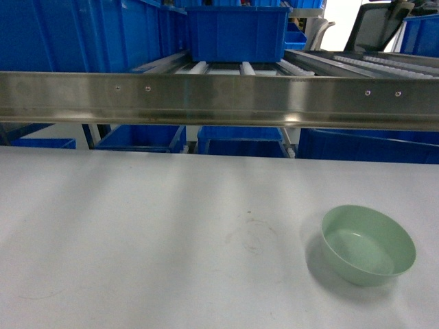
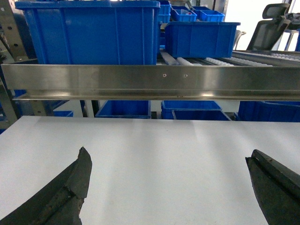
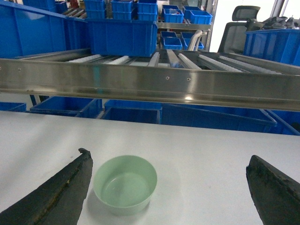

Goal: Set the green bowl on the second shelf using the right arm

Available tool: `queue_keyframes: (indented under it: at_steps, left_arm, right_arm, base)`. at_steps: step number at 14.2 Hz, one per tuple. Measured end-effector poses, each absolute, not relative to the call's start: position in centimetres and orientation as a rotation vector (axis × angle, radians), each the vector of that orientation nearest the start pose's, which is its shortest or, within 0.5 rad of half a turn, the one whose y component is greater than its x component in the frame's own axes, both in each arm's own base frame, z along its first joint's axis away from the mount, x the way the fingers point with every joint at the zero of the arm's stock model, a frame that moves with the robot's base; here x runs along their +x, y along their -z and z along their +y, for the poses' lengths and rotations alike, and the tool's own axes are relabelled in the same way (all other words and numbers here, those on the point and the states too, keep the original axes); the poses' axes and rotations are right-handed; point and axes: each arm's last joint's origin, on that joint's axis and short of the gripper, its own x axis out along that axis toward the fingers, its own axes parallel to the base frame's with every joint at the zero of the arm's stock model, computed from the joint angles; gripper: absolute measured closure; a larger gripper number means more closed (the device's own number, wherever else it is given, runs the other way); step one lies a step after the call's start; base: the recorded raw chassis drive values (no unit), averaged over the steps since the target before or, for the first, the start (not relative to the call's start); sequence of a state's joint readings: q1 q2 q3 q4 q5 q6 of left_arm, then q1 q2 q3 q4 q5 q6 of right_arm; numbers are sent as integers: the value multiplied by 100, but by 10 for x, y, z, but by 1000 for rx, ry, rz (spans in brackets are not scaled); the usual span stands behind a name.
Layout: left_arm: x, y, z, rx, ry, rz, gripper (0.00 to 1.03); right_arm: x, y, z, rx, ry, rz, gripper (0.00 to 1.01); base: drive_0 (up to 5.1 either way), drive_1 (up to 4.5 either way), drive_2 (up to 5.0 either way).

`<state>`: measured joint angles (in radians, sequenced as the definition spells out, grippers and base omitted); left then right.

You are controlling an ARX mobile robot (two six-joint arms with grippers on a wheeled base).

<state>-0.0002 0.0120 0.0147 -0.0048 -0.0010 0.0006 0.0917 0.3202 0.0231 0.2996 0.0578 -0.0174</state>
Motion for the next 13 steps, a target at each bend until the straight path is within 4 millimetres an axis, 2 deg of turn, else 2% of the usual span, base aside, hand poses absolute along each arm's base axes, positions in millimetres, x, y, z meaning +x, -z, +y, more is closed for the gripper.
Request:
queue_keyframes:
  at_steps: [1, 3, 4, 6, 8, 10, 13]
  left_arm:
    - [98, -167, 0, 1, 0, 3, 5]
    - [98, -167, 0, 1, 0, 2, 5]
    - [98, -167, 0, 1, 0, 2, 5]
    - [98, -167, 0, 1, 0, 2, 5]
    - [98, -167, 0, 1, 0, 2, 5]
    - [98, -167, 0, 1, 0, 2, 5]
    - [98, -167, 0, 1, 0, 2, 5]
  right_arm:
    - [126, -179, 10, -19, -44, -3, 3]
    - [160, -209, 15, -56, -96, -4, 3]
    - [180, -213, 18, -101, -131, 79, 3]
    - [239, -217, 29, -159, -285, 301, 3]
    - [270, -221, 36, -184, -365, 398, 3]
    - [300, -214, 44, -233, -432, 529, 3]
    - [322, -188, 46, -335, -474, 665, 3]
  base:
    - [0, 0, 0]
    - [0, 0, 0]
    - [0, 0, 0]
    - [0, 0, 0]
    - [0, 0, 0]
    - [0, 0, 0]
    - [0, 0, 0]
